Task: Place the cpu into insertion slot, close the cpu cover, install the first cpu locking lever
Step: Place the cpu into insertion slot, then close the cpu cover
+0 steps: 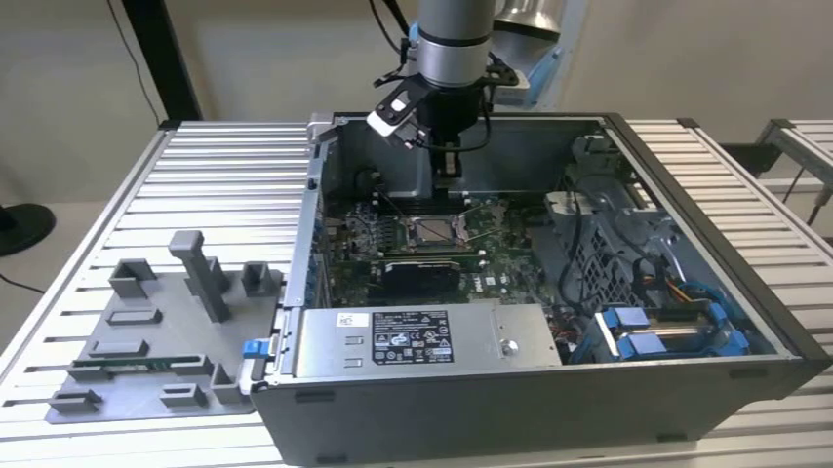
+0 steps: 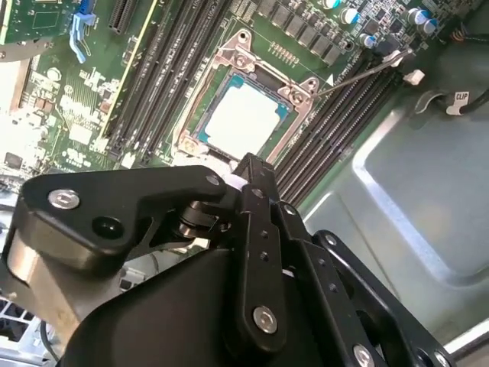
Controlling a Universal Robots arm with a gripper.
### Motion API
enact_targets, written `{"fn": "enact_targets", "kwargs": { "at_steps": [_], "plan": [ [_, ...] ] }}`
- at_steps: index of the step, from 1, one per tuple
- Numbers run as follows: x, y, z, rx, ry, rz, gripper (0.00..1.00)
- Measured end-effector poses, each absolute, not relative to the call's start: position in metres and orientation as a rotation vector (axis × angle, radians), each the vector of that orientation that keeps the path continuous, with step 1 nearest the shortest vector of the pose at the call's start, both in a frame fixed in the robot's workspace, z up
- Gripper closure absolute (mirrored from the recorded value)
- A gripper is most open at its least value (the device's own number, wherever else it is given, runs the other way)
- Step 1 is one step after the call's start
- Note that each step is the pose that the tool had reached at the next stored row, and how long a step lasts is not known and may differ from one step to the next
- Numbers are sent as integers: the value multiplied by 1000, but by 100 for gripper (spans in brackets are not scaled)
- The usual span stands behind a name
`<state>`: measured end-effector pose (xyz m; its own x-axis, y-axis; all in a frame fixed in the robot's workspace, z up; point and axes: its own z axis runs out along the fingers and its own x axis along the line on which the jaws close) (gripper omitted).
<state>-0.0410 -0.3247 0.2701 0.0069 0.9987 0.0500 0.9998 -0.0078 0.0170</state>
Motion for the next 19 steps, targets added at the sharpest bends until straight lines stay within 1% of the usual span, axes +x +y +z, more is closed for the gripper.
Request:
{"fn": "enact_targets", "kwargs": {
  "at_steps": [5, 19],
  "plan": [
    [-34, -325, 270, -2210, -2194, -69, 100],
    [29, -327, 269, -2193, -2175, -27, 100]
  ]
}}
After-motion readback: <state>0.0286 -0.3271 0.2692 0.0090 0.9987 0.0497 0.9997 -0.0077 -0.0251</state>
